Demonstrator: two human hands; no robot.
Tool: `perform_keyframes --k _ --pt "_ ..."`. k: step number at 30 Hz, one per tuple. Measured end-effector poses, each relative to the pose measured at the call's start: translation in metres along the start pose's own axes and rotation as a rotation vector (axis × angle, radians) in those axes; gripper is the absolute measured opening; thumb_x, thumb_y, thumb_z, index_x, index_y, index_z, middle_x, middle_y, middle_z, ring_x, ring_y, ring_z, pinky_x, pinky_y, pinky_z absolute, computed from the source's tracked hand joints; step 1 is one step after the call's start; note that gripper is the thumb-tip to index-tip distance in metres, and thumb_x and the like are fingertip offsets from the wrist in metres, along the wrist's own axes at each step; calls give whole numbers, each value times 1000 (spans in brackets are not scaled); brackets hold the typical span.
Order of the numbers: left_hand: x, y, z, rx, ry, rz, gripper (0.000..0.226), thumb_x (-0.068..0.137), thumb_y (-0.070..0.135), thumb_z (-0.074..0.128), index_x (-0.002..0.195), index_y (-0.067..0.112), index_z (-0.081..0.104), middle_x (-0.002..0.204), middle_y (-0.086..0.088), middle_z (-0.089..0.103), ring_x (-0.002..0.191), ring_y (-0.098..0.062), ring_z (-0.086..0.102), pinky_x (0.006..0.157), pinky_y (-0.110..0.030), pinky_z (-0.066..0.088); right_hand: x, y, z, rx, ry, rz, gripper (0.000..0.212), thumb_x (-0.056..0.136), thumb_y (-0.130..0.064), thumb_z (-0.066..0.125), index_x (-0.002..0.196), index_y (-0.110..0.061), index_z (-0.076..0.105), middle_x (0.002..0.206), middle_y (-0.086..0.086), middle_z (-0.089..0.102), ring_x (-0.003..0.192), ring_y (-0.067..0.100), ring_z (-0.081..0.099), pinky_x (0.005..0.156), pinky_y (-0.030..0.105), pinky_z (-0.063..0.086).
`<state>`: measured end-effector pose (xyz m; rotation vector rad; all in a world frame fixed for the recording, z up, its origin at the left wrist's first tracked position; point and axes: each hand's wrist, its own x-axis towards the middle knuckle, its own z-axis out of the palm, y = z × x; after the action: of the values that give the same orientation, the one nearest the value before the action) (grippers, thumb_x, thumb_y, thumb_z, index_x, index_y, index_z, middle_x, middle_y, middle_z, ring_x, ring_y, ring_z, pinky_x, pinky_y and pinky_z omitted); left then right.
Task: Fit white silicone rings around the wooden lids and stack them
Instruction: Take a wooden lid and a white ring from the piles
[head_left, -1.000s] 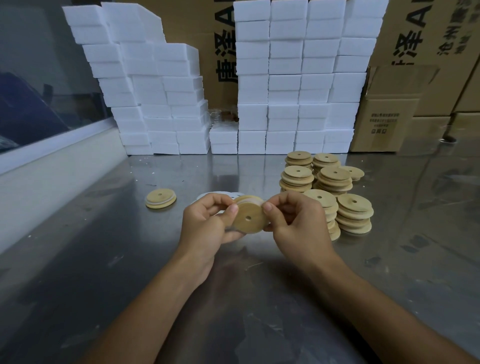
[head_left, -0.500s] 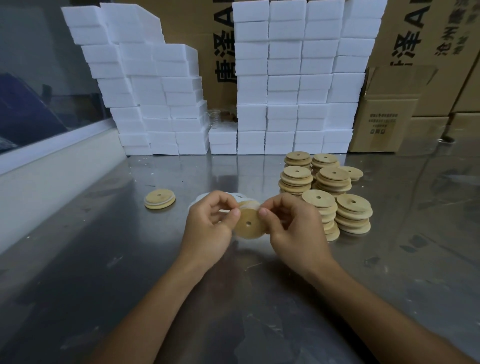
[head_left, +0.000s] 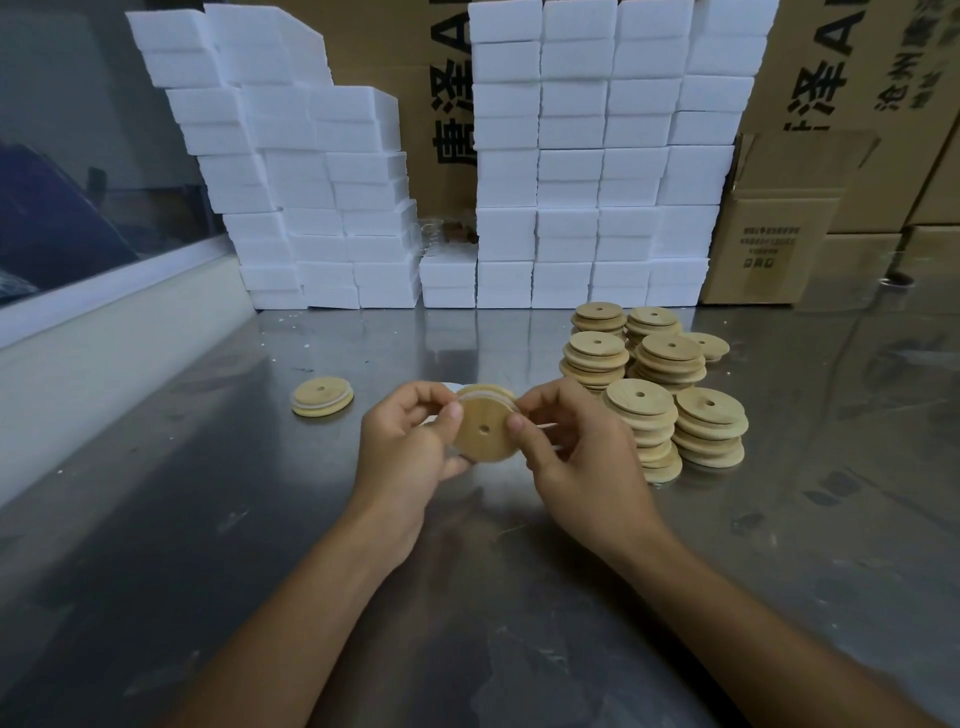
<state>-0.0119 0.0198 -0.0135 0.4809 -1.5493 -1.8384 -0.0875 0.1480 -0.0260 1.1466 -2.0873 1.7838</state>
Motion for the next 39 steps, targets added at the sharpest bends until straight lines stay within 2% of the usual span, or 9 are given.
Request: perform_keyframes --k 4,9,16,19,24,29,34,37,39 --pt "0 2 -1 -53 -53 -69 22 94 -2 56 77 12 60 94 -15 70 89 -26 70 72 -50 60 2 3 -1 18 47 37 9 89 -11 69 86 -19 66 78 -10 69 72 10 68 65 35 58" --pt "3 -2 -6 490 -103 342 21 86 -2 65 72 14 61 76 2 63 76 -20 63 74 -53 57 3 1 -6 -52 128 -16 25 89 -6 66 82 -29 64 80 -19 67 75 4 65 66 17 51" --pt "9 0 -15 422 -274 199 17 90 -5 55 75 1 58 50 -5 53 43 -20 53 58 -54 55 2 0 -5 -58 108 0 17 91 -13 66 86 -30 65 81 -19 68 81 2 65 62 13 49" --pt "13 2 -19 346 -189 112 22 91 0 54 71 3 58 50 -6 51 43 -21 51 55 -46 57 1 -1 -5 -71 94 -4 11 91 -16 67 89 -27 66 84 -19 68 84 0 65 61 13 50" --pt "32 7 -39 69 173 23 21 91 2 54 71 3 59 55 -3 55 38 -13 46 43 -27 50 0 -5 -5 -78 104 -11 12 89 -17 68 86 -29 65 82 -19 67 80 0 64 59 12 47" --pt "57 6 -73 -106 461 -100 14 91 2 56 78 2 60 67 -9 58 41 -8 52 46 -23 54 -1 -7 -5 -99 80 -27 9 89 -17 68 87 -26 66 83 -17 67 79 1 64 60 14 49" --pt "81 4 -86 -205 459 -192 9 97 4 53 90 -1 57 77 -9 57 63 -13 57 74 -34 60 -1 -12 -5 -116 93 -86 10 88 -15 69 86 -24 67 83 -18 66 78 2 63 57 14 48" --pt "90 5 -90 -238 402 -242 11 98 6 52 105 -2 54 83 -10 59 72 -14 60 63 -30 59 0 -14 -7 -129 98 -148 10 88 -12 69 86 -21 67 80 -18 65 75 0 62 54 9 43" --pt "95 7 -92 -249 385 -269 13 99 6 51 109 -2 53 85 -10 60 74 -14 61 75 -32 58 0 -15 -7 -140 101 -179 8 87 -11 70 87 -18 68 79 -18 65 74 0 61 54 8 42"
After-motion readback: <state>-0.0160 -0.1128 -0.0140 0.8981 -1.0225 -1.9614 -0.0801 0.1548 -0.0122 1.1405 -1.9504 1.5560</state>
